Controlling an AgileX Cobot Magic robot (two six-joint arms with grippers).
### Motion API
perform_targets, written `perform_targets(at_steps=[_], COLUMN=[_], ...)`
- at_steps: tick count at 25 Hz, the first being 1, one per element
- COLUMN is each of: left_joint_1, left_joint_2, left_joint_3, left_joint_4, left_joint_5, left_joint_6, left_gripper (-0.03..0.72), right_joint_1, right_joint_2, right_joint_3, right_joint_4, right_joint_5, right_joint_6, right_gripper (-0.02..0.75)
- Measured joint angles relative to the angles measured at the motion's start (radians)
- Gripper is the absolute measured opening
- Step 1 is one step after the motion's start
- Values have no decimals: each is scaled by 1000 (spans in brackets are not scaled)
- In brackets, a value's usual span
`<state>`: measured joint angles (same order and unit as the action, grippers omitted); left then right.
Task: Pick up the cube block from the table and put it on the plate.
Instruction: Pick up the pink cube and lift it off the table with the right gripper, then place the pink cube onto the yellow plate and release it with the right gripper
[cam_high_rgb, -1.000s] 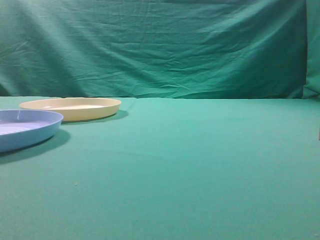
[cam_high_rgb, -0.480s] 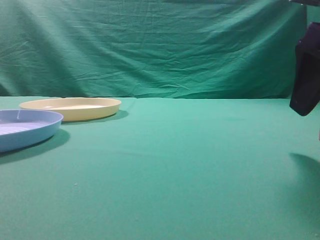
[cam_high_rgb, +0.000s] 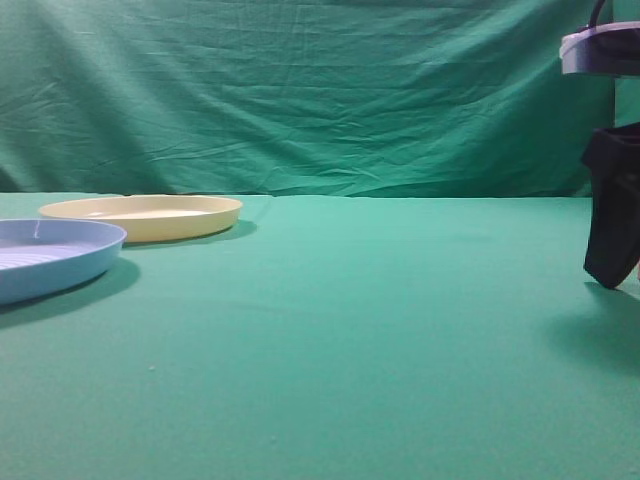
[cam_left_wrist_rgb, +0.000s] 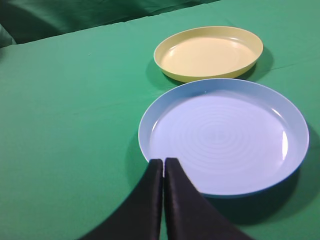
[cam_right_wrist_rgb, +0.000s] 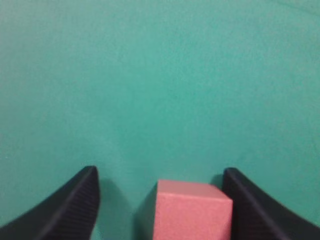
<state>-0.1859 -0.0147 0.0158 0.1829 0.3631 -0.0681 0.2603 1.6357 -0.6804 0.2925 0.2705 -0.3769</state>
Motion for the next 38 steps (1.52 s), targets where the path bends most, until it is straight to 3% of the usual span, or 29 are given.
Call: perform_targets(at_steps=[4, 9, 13, 22, 29, 33, 38], left_joint_1=[0, 0, 0, 0, 0, 0, 0], left_joint_2=[0, 0, 0, 0, 0, 0, 0], left_joint_3=[0, 0, 0, 0, 0, 0, 0], left_joint_4=[0, 0, 0, 0, 0, 0, 0], left_joint_5=[0, 0, 0, 0, 0, 0, 0], left_joint_6=[0, 0, 0, 0, 0, 0, 0], left_gripper=[0, 0, 0, 0, 0, 0, 0], right_joint_1=[0, 16, 100, 351, 427, 452, 473], right_joint_2=[6, 9, 20, 336, 644, 760, 825], right_joint_3=[-9, -109, -276, -909, -1280, -1387, -1403], right_joint_4=[4, 4, 4, 4, 8, 48, 79], right_joint_5=[-2, 70, 107, 246, 255, 196, 107], right_joint_6=[0, -6, -10, -41, -66, -131, -196], right_gripper=[231, 235, 235, 235, 235, 235, 235])
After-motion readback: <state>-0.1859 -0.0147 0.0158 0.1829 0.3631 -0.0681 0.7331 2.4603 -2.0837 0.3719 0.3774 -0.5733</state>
